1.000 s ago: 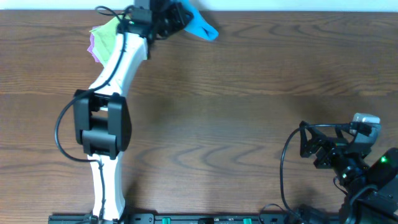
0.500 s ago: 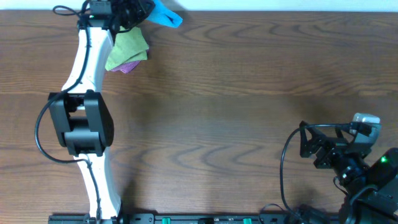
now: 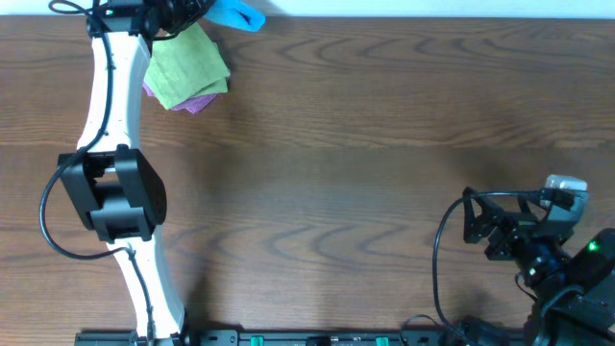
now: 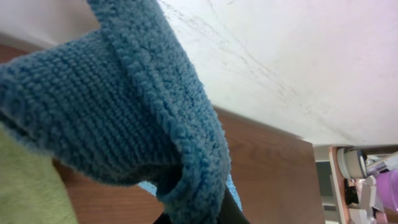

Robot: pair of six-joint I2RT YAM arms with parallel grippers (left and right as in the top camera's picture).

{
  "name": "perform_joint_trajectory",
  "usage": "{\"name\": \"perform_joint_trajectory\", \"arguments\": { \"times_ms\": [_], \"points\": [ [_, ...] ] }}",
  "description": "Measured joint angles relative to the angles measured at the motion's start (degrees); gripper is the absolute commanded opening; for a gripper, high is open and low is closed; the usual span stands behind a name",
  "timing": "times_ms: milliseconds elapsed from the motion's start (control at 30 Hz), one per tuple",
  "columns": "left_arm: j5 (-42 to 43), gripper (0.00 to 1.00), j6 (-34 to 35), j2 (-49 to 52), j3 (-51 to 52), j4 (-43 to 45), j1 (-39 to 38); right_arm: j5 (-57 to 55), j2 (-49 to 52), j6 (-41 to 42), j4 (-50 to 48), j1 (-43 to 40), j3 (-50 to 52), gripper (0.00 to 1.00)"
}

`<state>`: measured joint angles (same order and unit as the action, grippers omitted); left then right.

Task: Fold the cloth
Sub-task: 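Lift the blue cloth with the left gripper and carry it left, then lower the blue cloth onto the green and pink stack, release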

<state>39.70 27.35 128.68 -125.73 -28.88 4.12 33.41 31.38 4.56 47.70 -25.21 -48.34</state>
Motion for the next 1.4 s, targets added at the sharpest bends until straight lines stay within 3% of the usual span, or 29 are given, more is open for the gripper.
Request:
{"name": "perform_joint_trajectory", "arguments": {
  "times_ms": [433,1400],
  "points": [
    [-0.8,0.06,-3.6,0.0,-0.1,-5.1,3.6,0.0,0.0,0.0,0.0,0.0,0.0,0.99],
    [-11.6,0.06,-10.8,0.0,4.3,-13.7,5.3,0.0,0.0,0.0,0.0,0.0,0.0,0.99]
  ]
}}
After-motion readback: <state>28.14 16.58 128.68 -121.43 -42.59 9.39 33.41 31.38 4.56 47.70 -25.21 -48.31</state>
